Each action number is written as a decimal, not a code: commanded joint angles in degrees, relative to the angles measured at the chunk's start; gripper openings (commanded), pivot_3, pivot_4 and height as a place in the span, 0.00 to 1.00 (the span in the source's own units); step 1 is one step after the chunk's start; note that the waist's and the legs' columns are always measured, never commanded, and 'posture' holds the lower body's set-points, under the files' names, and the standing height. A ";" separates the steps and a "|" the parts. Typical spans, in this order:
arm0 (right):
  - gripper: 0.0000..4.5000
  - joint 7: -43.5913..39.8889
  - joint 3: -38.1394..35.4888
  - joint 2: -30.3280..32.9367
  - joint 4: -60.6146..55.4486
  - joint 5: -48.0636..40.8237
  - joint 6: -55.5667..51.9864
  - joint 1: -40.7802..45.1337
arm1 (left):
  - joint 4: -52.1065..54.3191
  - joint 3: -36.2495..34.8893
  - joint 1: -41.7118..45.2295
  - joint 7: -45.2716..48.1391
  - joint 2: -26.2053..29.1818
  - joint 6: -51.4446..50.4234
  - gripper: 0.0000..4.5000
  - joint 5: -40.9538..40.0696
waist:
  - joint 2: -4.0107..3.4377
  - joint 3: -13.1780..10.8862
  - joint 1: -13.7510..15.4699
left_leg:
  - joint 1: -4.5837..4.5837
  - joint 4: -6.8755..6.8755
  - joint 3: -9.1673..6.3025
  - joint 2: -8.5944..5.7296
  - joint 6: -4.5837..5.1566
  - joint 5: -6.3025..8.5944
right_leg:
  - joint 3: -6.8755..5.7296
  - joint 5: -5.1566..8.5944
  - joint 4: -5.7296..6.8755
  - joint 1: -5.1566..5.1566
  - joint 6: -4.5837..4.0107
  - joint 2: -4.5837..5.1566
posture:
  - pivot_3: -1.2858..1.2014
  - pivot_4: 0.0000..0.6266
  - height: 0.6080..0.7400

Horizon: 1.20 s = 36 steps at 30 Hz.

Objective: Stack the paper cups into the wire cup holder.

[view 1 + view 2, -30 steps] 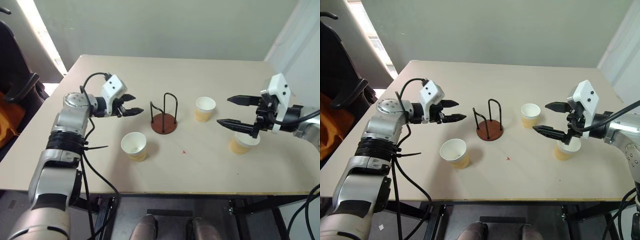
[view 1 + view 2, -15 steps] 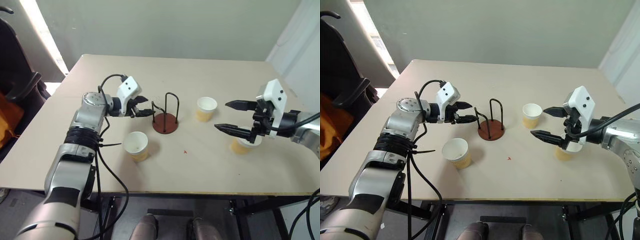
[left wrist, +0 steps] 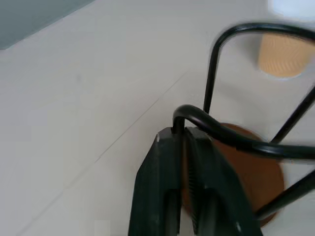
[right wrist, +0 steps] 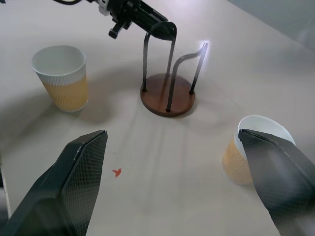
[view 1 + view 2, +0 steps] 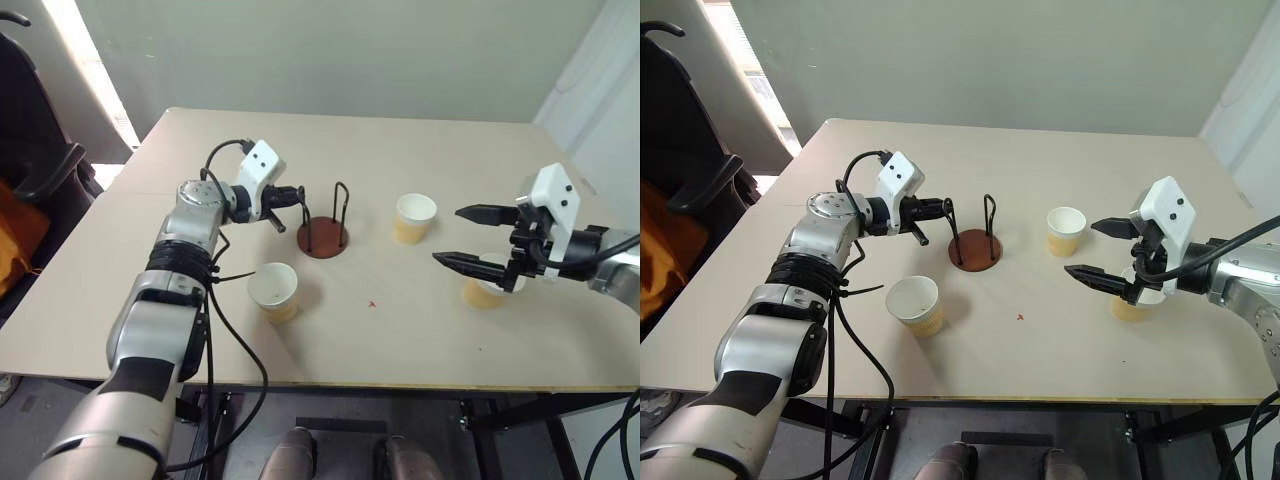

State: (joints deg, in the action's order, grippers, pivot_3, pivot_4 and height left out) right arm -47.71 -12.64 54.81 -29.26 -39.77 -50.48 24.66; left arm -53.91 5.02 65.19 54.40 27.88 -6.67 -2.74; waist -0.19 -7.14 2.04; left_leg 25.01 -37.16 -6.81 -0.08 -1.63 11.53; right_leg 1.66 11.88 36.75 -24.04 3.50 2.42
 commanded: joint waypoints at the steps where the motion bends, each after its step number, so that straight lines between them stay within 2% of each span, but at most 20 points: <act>1: 0.99 -0.62 -3.29 1.88 -1.47 -1.34 0.03 -0.64 | 4.31 -1.14 -0.20 4.74 0.06 0.10 0.00 -2.09 | 0.00 0.00 0.01 | 0.01 -0.01 0.00 0.00 0.00 0.00 | 0.00 0.01 -0.01 0.00 0.01 0.00 | 0.52 0.24 1.00; 6: 0.99 -7.11 -5.87 6.56 -1.69 -3.32 0.75 -4.93 | 12.81 -0.74 -2.71 13.50 0.39 -4.08 0.00 -5.43 | 0.01 -0.01 0.28 | 0.15 -0.06 0.03 -0.08 -0.11 -0.06 | 0.02 0.11 -0.04 -0.02 0.18 0.04 | 0.52 0.24 1.00; 10: 0.99 -10.59 -5.23 8.84 -1.24 -3.23 2.34 -6.55 | 20.90 1.54 -5.07 14.49 -1.78 -9.12 0.00 -5.94 | 0.01 -0.01 0.45 | 0.24 -0.23 0.15 -0.09 -0.06 -0.02 | 0.04 0.18 -0.05 -0.02 0.28 0.05 | 0.52 0.24 1.00; 14: 0.99 -10.44 -1.92 7.89 -3.19 -3.22 2.66 -6.95 | 30.76 4.11 -9.52 12.90 -3.78 -14.52 0.00 -5.68 | 0.01 -0.01 0.45 | 0.24 -0.55 0.38 -0.10 0.12 0.11 | 0.14 0.17 0.00 0.03 0.40 0.03 | 0.52 0.24 1.00; 20: 0.99 -5.45 4.11 6.88 -4.21 2.67 3.53 -7.59 | 42.94 7.59 -16.53 7.24 -6.29 -21.23 0.00 -4.52 | 0.01 -0.01 0.31 | 0.16 -0.94 0.65 -0.06 0.32 0.28 | 0.33 0.09 0.08 0.09 0.55 0.11 | 0.52 0.24 1.00; 23: 0.99 -5.82 4.95 6.90 -5.03 3.17 3.78 -9.00 | 47.68 8.77 -19.25 5.38 -5.94 -24.99 0.00 -4.36 | 0.01 -0.01 0.29 | -0.02 -0.96 0.67 -0.05 0.94 0.64 | 0.38 0.08 0.06 0.26 0.56 0.17 | 0.52 0.24 1.00; 32: 0.99 -5.90 7.88 7.61 -3.31 7.58 5.39 -9.36 | 56.95 10.83 -23.75 3.75 -3.65 -32.48 0.00 -5.69 | 0.00 0.01 0.29 | -0.15 -0.98 0.71 -0.04 0.93 0.63 | 0.40 0.11 0.07 0.37 0.50 0.18 | 0.52 0.24 1.00; 36: 0.99 -6.53 9.25 7.26 -2.05 9.06 6.30 -8.68 | 58.07 10.18 -23.45 3.00 -3.37 -35.79 0.28 -7.58 | 0.00 0.01 0.29 | -0.17 -0.97 0.72 -0.04 0.94 0.64 | 0.40 0.11 0.07 0.38 0.49 0.22 | 0.52 0.24 1.00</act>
State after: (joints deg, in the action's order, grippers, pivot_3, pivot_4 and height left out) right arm -53.91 -2.97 61.58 -31.17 -31.56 -45.36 14.86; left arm 2.52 15.34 41.11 57.83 24.03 -41.91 -9.66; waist -0.19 -7.14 2.33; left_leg 24.87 -38.13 -6.10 -0.13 -0.69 12.17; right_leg 2.06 11.99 36.82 -23.68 3.98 2.65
